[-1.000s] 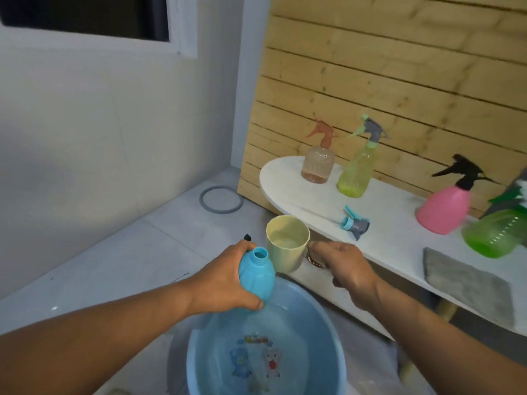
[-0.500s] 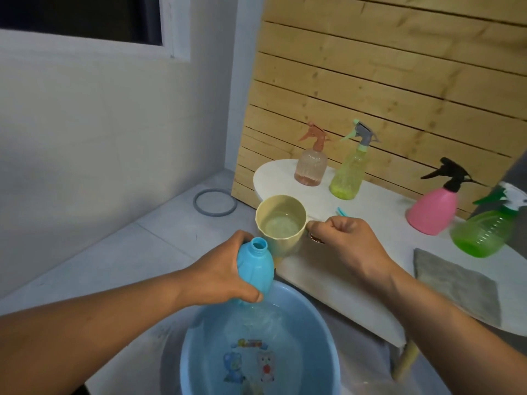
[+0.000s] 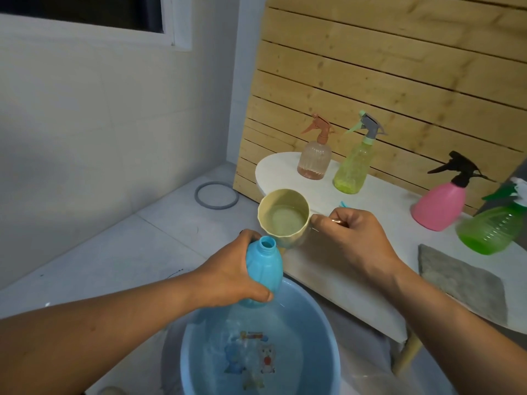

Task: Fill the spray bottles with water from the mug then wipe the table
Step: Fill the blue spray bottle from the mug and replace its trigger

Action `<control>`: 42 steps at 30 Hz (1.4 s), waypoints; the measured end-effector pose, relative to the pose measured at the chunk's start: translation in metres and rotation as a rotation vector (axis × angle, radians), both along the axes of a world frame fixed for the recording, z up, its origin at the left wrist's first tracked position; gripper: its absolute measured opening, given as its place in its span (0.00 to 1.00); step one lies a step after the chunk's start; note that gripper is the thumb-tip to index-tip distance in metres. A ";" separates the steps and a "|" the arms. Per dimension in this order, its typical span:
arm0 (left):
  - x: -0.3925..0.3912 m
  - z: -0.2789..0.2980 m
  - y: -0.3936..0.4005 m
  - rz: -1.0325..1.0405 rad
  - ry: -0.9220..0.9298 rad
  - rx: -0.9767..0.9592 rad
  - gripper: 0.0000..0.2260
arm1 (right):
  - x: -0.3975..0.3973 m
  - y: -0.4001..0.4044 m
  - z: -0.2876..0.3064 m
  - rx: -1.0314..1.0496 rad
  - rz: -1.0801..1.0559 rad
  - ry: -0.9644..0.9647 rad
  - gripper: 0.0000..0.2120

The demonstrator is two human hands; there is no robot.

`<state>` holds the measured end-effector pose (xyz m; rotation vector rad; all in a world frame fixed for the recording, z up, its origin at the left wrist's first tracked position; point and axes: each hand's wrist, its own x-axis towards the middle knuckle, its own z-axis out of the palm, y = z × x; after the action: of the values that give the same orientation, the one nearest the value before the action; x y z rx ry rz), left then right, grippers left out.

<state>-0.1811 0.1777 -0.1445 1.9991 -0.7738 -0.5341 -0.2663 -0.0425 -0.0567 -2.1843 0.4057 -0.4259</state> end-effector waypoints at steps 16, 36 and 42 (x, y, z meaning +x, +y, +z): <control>0.000 -0.003 0.001 0.011 -0.011 0.007 0.40 | -0.008 -0.001 0.002 -0.151 0.023 -0.066 0.22; 0.001 -0.007 0.000 0.007 -0.023 0.009 0.40 | -0.013 0.007 0.004 -0.305 0.008 -0.113 0.21; 0.000 -0.007 -0.001 0.012 -0.027 0.004 0.41 | -0.016 0.008 0.006 -0.338 0.005 -0.124 0.21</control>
<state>-0.1813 0.1768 -0.1514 2.0172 -0.7771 -0.5023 -0.2818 -0.0341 -0.0511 -2.4672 0.2750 -0.6629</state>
